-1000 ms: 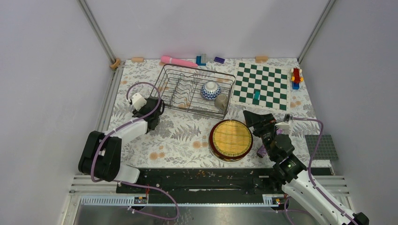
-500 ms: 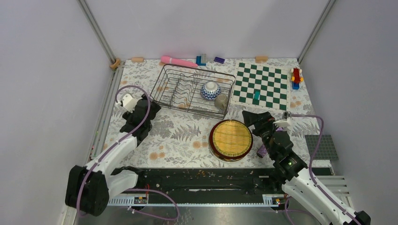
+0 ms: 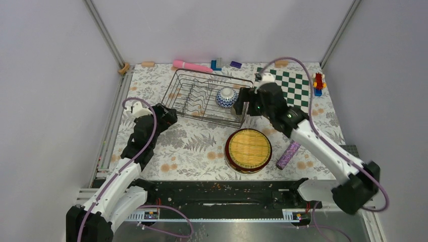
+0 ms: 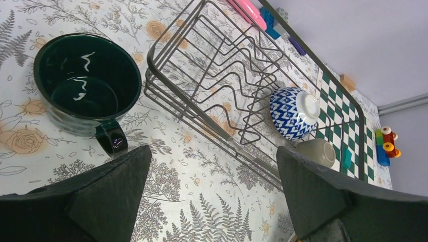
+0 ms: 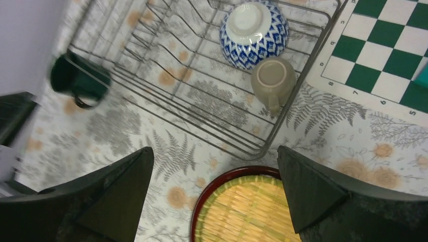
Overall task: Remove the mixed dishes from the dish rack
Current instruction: Pick up the cup from the dish rack, then place the cup at the center of the board.
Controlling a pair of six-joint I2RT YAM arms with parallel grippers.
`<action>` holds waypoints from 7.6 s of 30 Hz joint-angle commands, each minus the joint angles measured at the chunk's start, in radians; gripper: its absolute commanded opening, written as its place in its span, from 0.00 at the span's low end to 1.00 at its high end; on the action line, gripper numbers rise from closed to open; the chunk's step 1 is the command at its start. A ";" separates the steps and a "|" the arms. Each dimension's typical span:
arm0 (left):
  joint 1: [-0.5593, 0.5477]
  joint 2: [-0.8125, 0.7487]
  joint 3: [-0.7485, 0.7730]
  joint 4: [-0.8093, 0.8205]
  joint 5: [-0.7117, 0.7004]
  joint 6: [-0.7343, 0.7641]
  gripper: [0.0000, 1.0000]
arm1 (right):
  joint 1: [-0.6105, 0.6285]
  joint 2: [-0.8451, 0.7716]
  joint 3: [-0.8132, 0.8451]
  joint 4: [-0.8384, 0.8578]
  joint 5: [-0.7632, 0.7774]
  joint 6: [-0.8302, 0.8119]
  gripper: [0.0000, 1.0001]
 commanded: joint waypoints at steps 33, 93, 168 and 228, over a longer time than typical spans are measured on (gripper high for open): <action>0.001 0.084 0.033 0.057 0.041 0.092 0.99 | -0.070 1.042 0.987 -0.577 -0.084 -0.646 0.99; 0.001 0.079 0.030 0.049 0.006 0.089 0.99 | -0.063 1.259 1.194 -0.889 -0.046 -0.474 0.90; -0.137 0.304 -0.076 1.017 1.018 -0.235 0.67 | 0.201 0.166 -0.321 1.278 -0.371 0.353 0.32; -0.170 0.309 0.014 0.144 -0.222 -0.046 0.00 | 0.238 -0.311 -0.617 0.933 0.100 0.168 1.00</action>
